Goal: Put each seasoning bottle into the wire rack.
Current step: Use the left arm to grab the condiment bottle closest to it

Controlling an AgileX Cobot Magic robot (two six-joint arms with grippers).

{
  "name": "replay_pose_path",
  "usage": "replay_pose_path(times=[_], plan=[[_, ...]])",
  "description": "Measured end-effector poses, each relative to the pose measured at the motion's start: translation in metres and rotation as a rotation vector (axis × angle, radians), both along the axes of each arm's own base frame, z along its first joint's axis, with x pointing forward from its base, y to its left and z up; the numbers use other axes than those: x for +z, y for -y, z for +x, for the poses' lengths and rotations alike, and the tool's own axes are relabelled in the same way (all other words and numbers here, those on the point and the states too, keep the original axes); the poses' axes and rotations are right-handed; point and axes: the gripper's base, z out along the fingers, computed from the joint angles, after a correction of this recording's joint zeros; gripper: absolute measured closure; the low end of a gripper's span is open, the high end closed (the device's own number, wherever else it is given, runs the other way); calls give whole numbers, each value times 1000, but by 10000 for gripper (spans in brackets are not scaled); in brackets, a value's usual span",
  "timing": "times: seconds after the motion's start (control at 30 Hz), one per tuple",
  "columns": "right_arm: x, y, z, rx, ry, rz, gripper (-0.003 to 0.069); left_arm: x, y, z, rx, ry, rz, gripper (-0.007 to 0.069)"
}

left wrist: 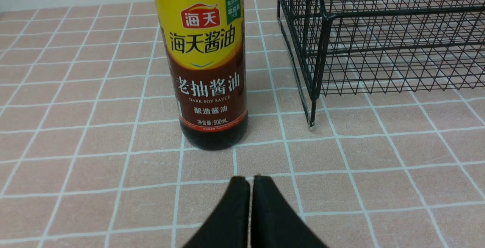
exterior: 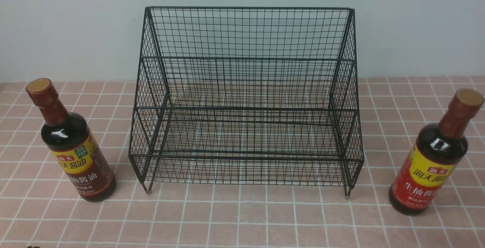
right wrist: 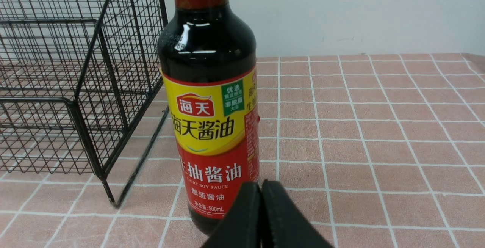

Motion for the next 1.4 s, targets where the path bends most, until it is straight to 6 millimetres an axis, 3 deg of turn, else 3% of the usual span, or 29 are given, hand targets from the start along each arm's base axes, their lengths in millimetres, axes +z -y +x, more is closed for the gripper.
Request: replay_pose_path(times=[0.2, 0.33, 0.4, 0.47, 0.5, 0.6, 0.7, 0.8, 0.87, 0.93, 1.13, 1.4], plan=[[0, 0, 0, 0, 0, 0, 670, 1, 1, 1, 2, 15, -31, 631], [0, 0, 0, 0, 0, 0, 670, 15, 4, 3, 20, 143, -276, 631], [0, 0, 0, 0, 0, 0, 670, 30, 2, 4, 42, 289, -440, 631], [0, 0, 0, 0, 0, 0, 670, 37, 0, 4, 53, 368, -493, 631], [0, 0, 0, 0, 0, 0, 670, 50, -5, 2, 74, 512, -546, 631], [0, 0, 0, 0, 0, 0, 670, 73, -15, -7, 113, 789, -582, 631], [0, 0, 0, 0, 0, 0, 670, 106, -18, -14, 117, 908, -552, 631], [0, 0, 0, 0, 0, 0, 670, 147, -11, -6, 84, 870, -386, 631], [0, 0, 0, 0, 0, 0, 670, 164, -5, 10, 57, 790, -227, 631], [0, 0, 0, 0, 0, 0, 670, 169, -1, 30, 42, 702, -131, 631], [0, 0, 0, 0, 0, 0, 670, 145, 8, 86, 25, 419, -64, 631], [0, 0, 0, 0, 0, 0, 670, 125, 10, 110, 26, 282, -56, 576]])
